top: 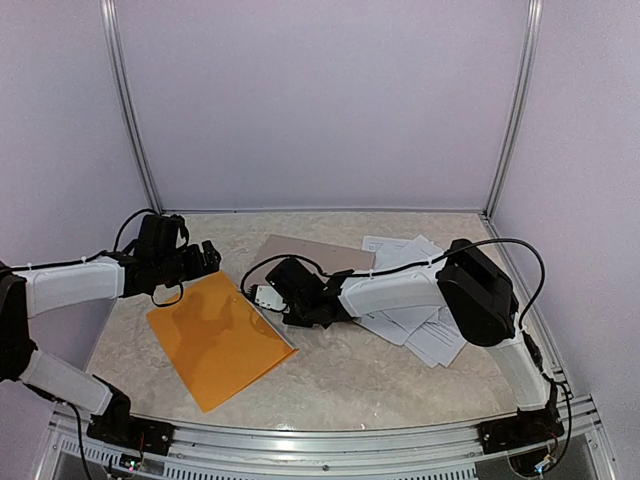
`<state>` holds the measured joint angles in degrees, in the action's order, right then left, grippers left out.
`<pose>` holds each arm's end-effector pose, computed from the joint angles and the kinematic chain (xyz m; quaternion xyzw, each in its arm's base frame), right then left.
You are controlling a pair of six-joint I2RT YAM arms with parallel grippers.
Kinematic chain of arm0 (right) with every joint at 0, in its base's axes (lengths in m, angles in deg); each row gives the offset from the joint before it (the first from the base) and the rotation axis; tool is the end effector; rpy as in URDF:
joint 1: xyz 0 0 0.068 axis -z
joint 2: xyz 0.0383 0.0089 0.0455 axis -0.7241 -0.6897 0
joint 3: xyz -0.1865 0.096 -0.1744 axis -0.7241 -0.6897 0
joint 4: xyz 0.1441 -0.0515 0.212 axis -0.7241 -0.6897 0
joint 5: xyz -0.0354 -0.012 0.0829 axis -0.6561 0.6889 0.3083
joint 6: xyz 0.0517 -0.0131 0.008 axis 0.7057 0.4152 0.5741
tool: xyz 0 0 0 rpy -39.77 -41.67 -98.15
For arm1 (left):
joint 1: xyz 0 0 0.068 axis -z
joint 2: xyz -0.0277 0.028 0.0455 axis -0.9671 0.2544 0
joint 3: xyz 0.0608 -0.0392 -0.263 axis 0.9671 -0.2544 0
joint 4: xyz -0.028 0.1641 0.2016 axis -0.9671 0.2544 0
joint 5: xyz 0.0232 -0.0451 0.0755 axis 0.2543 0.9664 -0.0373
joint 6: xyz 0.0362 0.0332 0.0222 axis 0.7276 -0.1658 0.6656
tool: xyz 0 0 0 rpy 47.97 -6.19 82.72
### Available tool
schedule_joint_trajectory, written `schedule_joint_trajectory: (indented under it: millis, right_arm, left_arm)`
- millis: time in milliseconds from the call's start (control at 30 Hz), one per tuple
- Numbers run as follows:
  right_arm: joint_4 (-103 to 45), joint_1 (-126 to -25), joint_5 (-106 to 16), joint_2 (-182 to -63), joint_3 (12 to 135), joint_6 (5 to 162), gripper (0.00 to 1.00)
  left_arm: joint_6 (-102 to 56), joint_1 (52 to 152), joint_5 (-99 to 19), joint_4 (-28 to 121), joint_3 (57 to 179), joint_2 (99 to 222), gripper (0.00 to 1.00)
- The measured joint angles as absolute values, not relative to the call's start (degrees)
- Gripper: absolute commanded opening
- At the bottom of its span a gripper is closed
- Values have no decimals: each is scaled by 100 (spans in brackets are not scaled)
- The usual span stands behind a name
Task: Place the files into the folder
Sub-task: Pick up the folder from the center of the board, then open the folder at the center of the board.
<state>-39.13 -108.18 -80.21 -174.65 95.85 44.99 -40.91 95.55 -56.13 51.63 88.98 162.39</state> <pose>0.2552 0.4408 0.1369 -0.5934 0.6832 -0.1158 0.4095 0.2695 -0.0943 0.2172 -0.1041 0.8879 -0.1318 0.4282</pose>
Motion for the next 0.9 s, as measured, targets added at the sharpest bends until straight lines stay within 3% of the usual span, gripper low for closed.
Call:
schedule_joint_trajectory:
  millis: [100,233,900]
  right_arm:
    - [-3921,-10820,-8224,-17465,9633,4392,7]
    - [-4046,-10846,-8655,-17465,9981,4281,0]
    - [-5198,-10671,-10451,-16987,11998,4147,0]
  left_arm:
    - [-4091,9555,-5620,5160,8898,16239,99]
    - [-4075,9555,-5616,5160,8903,16254,99]
    - [-4073,9794,-5157,5031,9135,16541,99]
